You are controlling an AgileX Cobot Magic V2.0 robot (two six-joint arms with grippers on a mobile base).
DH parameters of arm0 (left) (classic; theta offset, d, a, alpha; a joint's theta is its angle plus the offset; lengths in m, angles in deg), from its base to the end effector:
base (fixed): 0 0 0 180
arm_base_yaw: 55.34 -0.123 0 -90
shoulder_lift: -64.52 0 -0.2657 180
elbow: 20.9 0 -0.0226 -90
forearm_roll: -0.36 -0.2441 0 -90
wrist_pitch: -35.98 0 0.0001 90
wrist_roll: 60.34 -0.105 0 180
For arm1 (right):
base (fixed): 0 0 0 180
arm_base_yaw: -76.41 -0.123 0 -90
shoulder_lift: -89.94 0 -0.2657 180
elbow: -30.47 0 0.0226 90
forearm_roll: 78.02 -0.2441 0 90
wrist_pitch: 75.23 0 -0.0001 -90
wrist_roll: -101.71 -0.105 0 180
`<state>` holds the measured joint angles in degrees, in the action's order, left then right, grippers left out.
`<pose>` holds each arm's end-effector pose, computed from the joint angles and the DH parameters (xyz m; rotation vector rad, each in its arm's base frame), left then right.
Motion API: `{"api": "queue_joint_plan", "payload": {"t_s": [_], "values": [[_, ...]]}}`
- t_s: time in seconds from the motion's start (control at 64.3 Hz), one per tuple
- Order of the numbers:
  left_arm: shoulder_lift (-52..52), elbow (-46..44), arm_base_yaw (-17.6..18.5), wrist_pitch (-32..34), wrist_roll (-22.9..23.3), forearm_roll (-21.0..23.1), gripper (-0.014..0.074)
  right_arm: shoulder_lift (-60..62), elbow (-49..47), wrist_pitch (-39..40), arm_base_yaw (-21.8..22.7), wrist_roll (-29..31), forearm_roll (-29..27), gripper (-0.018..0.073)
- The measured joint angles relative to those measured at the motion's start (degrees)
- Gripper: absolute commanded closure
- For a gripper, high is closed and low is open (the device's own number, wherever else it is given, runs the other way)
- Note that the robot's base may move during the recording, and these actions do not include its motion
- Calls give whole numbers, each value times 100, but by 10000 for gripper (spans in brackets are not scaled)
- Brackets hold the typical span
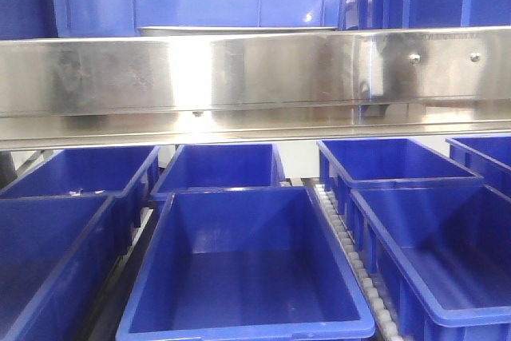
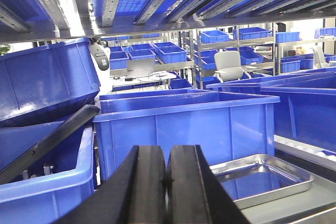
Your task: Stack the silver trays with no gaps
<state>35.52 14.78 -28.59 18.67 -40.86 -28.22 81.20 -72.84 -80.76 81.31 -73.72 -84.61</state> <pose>0.0790 -0.0231 0.3946 0.3030 1.3668 -0.1724 0.0837 -0.0060 0.2036 0.0867 1.5846 -0.0309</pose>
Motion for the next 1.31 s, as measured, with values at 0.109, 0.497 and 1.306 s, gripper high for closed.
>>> {"api": "queue_joint_plan", "payload": {"t_s": [0.109, 0.497, 1.306], "values": [[0, 0, 0, 0, 0, 0, 592, 0, 0, 0, 0, 0, 0, 638], [0, 0, 0, 0, 0, 0, 592, 0, 0, 0, 0, 0, 0, 638], [0, 0, 0, 0, 0, 0, 592, 0, 0, -4, 0, -10, 0, 638]]}}
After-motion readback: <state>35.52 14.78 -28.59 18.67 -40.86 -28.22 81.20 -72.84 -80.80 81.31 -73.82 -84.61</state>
